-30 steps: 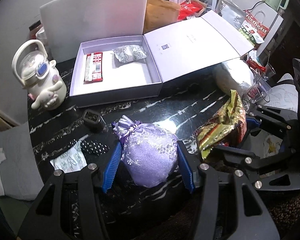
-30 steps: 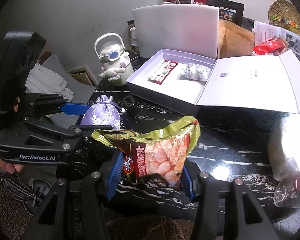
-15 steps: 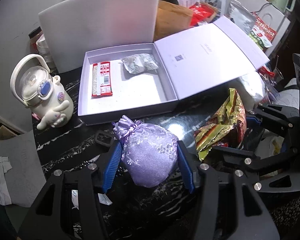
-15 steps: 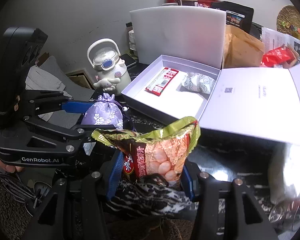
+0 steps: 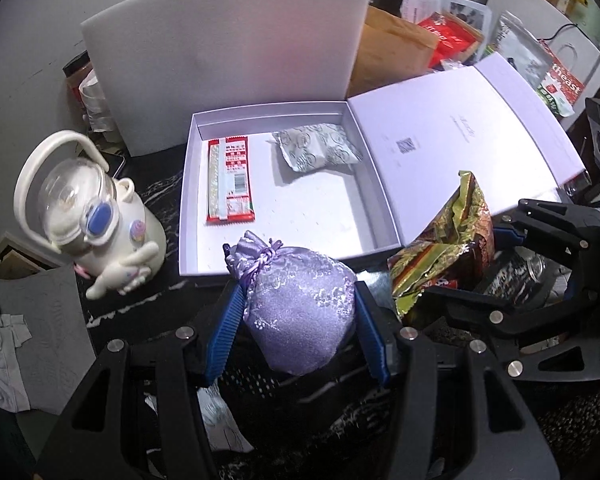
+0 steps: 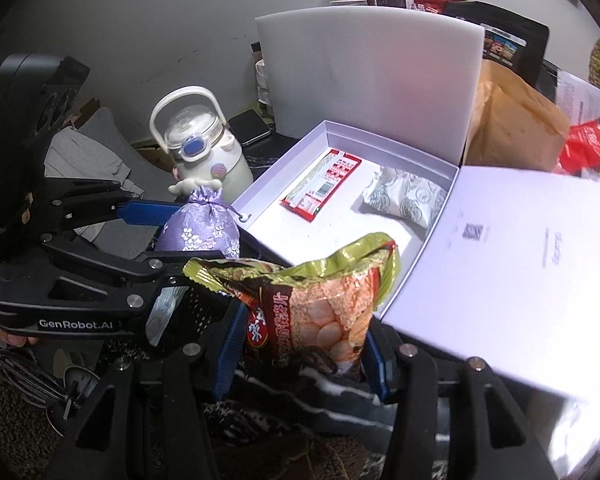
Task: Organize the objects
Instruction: 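Lower the sachet into the box with left tool while right tool lowers the gold bag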
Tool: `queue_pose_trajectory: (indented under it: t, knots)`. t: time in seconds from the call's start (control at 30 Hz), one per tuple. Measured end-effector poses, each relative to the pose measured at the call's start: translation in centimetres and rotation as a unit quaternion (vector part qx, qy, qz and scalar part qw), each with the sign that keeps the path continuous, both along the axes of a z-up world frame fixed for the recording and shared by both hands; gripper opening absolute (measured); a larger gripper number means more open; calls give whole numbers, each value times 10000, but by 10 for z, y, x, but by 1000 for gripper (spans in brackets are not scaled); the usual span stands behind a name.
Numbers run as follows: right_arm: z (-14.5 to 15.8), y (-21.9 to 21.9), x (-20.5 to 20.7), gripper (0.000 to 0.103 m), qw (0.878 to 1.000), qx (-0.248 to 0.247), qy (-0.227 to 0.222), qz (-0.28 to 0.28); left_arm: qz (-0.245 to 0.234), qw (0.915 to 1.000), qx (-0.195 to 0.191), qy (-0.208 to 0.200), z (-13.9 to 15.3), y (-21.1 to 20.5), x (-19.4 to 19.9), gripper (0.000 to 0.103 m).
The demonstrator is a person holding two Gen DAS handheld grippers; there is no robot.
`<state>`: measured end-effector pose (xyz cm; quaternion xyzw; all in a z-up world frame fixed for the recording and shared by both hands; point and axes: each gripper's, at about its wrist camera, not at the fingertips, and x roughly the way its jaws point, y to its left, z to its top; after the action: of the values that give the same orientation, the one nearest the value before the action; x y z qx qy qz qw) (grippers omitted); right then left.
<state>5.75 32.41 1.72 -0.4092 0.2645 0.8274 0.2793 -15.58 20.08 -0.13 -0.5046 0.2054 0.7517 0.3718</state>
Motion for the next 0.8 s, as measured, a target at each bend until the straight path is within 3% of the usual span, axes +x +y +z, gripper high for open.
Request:
queue_pose_trajectory:
  t: [0.37, 0.8]
  knots:
    - [-7, 54, -16, 53, 9997, -153, -112, 155, -51, 9998, -163, 56, -15, 42, -36, 53]
    - [-20, 112, -42, 53, 9994, -195, -266, 99, -40, 9998, -201, 15, -36, 83, -108, 53]
